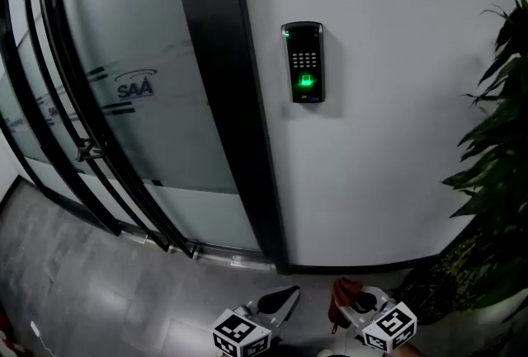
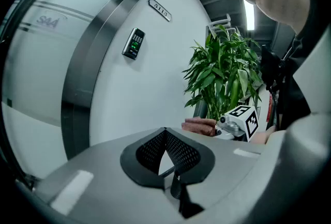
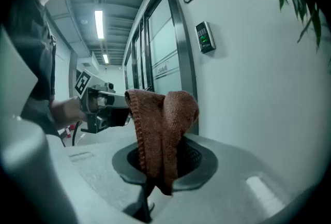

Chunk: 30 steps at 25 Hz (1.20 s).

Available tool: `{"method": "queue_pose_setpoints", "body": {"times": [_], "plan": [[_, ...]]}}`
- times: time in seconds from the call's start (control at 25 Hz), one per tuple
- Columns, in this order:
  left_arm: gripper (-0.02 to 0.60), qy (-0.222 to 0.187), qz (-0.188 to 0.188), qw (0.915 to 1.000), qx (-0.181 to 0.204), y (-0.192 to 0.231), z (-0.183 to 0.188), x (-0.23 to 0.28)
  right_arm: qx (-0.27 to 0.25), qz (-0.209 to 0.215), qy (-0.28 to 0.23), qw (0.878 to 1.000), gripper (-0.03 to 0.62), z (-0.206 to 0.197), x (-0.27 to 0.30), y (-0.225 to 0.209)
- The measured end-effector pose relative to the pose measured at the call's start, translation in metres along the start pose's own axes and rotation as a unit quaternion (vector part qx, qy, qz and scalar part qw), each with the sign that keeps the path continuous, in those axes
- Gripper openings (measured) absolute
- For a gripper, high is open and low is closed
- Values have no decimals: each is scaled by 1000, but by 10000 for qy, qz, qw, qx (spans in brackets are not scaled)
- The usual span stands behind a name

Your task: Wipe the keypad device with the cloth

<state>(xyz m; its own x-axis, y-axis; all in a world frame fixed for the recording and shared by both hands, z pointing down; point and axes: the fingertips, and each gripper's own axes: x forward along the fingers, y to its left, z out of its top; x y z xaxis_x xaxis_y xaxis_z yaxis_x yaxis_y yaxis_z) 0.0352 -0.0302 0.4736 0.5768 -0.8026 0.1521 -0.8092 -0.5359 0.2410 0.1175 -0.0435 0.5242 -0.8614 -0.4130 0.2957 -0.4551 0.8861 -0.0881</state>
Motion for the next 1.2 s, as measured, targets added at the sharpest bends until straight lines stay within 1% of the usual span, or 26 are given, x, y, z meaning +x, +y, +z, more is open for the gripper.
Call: {"method": "queue_pose_setpoints", "body": {"times": [0.16,0.28,0.36,0.48,0.6,0.72,0.88,1.08,1.2], "plan": [[17,-36,-108,9999,23,31,9,7,-31,-39,-30,10000,55,9,35,-8],[17,16,-291,9995,99,62,18,12,-28,-212,-90,9997,55,24,63,-15],[17,33,-451,9988,162,85,28,16,-42,-390,-164,9991,55,36,80,-21],[17,3,-728,9970,277,116,44,28,-176,-763,-257,9966,55,55,105,-35],[17,34,-1090,9936,297,136,51,36,-134,-1075,-275,9937,55,63,125,-43],[17,66,-1323,9902,435,155,57,38,-177,-1326,-294,9906,55,71,138,-44],[17,72,-1544,9872,391,166,69,46,-231,-1538,-253,9875,55,77,148,-49],[17,-69,-1542,9873,385,170,78,62,-384,-1540,-245,9870,55,89,150,-65],[17,-171,-1502,9878,385,162,87,74,-573,-1487,-222,9870,55,98,146,-79]]}}
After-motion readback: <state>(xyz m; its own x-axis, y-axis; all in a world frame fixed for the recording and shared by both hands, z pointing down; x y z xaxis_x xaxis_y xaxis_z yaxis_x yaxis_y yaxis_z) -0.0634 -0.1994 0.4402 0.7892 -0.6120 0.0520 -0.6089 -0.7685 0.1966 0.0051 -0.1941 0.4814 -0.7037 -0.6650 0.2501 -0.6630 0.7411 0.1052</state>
